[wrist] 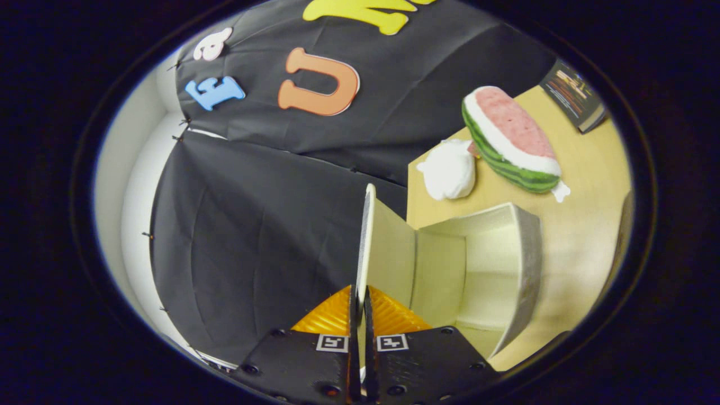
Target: Open the storage box then place both shoes into the box .Put the left shoe in first, then the right shoe, with the right side of both shoes facing outward in a uniform manner.
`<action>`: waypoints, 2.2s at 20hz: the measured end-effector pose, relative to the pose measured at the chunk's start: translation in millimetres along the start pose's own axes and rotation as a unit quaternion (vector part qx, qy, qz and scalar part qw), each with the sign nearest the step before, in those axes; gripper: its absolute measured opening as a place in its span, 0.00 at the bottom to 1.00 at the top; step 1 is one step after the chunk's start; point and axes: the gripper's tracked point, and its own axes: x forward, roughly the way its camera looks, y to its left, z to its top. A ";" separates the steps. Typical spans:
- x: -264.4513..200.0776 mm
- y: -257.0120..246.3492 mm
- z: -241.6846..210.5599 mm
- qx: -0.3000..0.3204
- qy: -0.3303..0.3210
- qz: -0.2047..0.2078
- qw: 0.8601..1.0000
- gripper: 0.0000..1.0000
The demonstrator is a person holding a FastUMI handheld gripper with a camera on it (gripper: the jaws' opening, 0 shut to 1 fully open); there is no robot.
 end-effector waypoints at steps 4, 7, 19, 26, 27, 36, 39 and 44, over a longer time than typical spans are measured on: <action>54.0 42.6 -9.7 -0.028 0.005 -0.031 0.999 0.05; 98.2 64.7 -18.0 -0.054 0.015 -0.053 0.997 0.09; 33.8 59.5 -1.8 -0.117 -0.037 -0.136 0.983 0.96; -89.4 -52.8 43.7 -0.169 -0.069 -0.255 0.950 0.96; -104.5 -73.2 50.8 -0.169 -0.071 -0.271 0.945 0.96; -212.2 -283.1 35.2 -0.145 -0.023 -0.426 0.893 0.95; -228.6 -342.9 8.1 -0.124 0.003 -0.457 0.881 0.94; -250.3 -397.6 -18.9 -0.096 0.028 -0.493 0.864 0.90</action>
